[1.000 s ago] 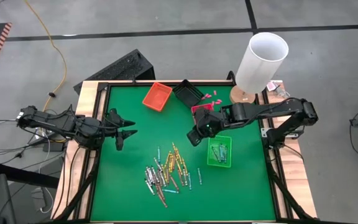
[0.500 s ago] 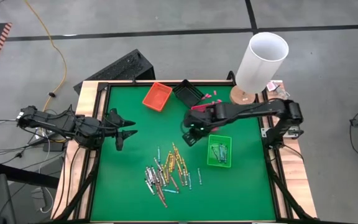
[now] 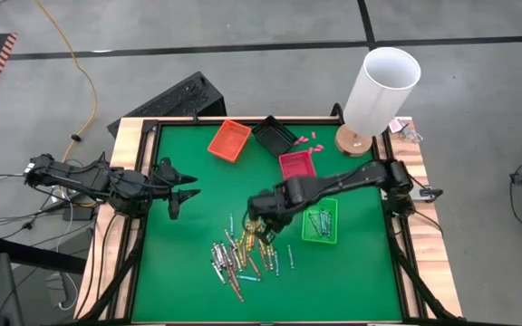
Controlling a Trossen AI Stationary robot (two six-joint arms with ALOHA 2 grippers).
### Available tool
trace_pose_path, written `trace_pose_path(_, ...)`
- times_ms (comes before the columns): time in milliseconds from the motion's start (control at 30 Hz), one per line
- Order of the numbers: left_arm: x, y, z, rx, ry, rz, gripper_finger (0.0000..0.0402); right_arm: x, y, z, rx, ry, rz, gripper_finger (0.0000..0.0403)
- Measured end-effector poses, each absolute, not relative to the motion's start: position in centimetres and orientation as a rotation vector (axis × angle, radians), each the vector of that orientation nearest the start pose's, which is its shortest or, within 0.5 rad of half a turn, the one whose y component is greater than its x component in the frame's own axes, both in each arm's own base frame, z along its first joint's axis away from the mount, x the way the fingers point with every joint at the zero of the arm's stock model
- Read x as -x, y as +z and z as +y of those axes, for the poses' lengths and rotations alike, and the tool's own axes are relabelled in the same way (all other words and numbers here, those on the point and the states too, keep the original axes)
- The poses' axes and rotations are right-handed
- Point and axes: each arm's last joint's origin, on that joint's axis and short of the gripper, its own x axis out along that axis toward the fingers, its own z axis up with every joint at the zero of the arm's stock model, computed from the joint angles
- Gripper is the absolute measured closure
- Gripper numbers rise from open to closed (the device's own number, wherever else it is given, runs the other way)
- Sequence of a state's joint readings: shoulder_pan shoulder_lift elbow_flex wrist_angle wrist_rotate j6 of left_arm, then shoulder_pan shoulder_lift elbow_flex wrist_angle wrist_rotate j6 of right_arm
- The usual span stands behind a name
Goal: Sort crayons
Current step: Put the light blue crayon into the green bin
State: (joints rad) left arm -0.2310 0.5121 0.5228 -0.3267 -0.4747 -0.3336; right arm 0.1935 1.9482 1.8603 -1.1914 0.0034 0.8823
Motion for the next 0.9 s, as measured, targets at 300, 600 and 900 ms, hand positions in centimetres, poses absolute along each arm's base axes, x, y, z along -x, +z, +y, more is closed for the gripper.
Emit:
trace_pose_path(300, -12.3, 26.6, -1.5, 0.218, 0.287, 0.26, 0.0221, -39.4, 24.5, 12.2, -0.665, -0.507, 1.392, 0.0299)
trace_pose_path(600, -12.3, 26.6, -1.6, 0.226, 0.25, 0.267, 0.0221, -39.9, 20.4, 14.4, -0.702, -0.587, 1.501, 0.0242)
trace_pose_path(900, -12.3, 26.6, -1.7, 0.226, 0.244, 0.269, 0.0221, -39.6, 18.9, 15.3, -0.793, -0.776, 1.519, 0.0208)
